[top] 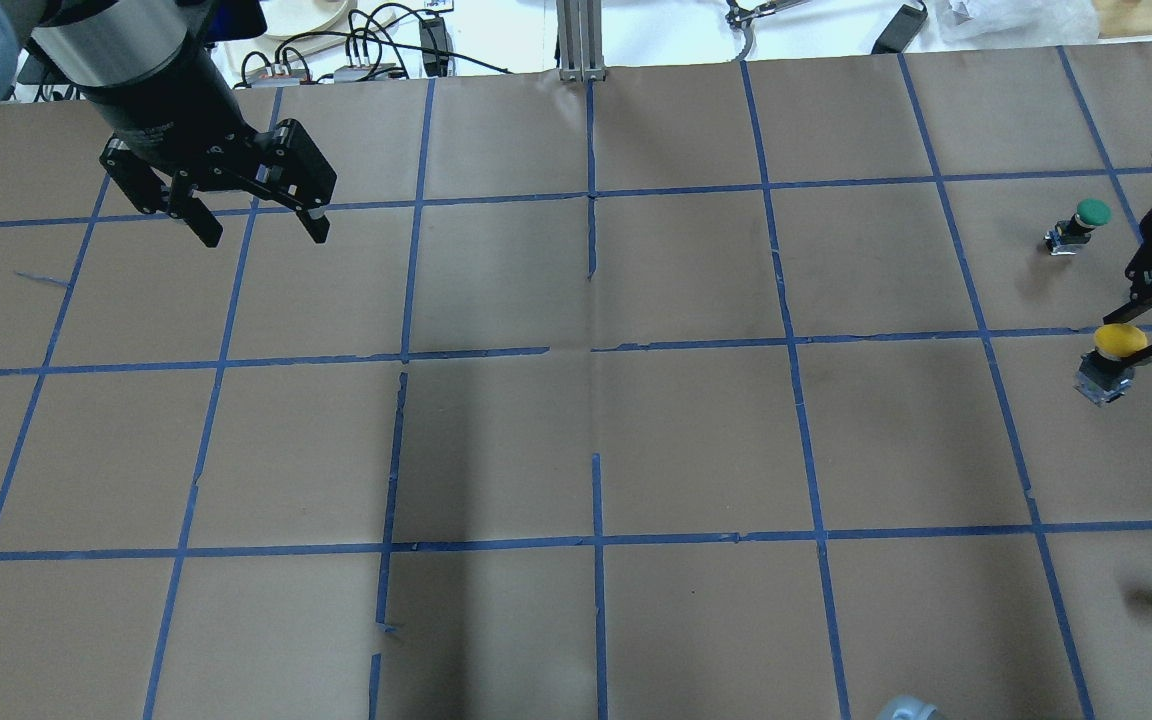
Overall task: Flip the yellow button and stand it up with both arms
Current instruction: 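Carry the button with the right gripper while the left arm withdraws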
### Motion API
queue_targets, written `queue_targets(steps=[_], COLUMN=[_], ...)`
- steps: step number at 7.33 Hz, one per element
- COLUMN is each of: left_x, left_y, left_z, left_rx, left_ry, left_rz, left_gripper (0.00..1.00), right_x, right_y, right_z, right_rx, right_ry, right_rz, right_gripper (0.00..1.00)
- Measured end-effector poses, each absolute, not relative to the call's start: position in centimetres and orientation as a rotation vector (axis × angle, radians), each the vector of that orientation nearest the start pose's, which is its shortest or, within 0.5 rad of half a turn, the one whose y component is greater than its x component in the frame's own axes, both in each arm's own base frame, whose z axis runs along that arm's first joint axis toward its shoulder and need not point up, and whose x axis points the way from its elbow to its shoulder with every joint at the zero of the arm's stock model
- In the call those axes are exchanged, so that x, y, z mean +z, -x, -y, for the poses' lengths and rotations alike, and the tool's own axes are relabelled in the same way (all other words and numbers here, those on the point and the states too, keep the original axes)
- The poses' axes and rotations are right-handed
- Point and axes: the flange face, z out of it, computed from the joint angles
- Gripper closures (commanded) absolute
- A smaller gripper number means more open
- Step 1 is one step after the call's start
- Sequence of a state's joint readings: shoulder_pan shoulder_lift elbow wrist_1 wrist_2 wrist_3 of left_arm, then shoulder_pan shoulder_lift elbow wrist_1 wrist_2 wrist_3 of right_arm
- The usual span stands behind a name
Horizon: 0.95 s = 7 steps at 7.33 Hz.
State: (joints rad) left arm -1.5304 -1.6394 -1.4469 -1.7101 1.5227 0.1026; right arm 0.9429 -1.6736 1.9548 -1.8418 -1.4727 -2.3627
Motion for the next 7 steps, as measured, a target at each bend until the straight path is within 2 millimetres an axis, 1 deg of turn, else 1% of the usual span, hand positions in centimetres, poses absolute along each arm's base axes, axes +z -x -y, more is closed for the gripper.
queue_targets(steps=[2,3,5,7], left_x=[51.2,51.6,51.9,51.9], left_y=[11.7,11.7,11.8,11.9], left_z=[51.4,51.6,51.5,51.5], left_rx=[0.052,0.004,-0.029,-0.03], left_ry=[-0.087,-0.083,-0.084,-0.059], left_rz=[-3.187,-3.184,-3.181,-3.18], left_gripper=[0.0,0.0,0.0,0.0], right_x=[35.1,34.3,33.1,31.0], right_y=[17.7,19.3,21.7,24.2], right_z=[43.4,43.2,42.8,43.0], right_rx=[-0.161,-0.162,-0.172,-0.168], right_ry=[2.572,2.656,2.766,2.878], right_rz=[-1.762,-1.635,-1.457,-1.253], right_gripper=[0.75,0.75,0.77,0.77])
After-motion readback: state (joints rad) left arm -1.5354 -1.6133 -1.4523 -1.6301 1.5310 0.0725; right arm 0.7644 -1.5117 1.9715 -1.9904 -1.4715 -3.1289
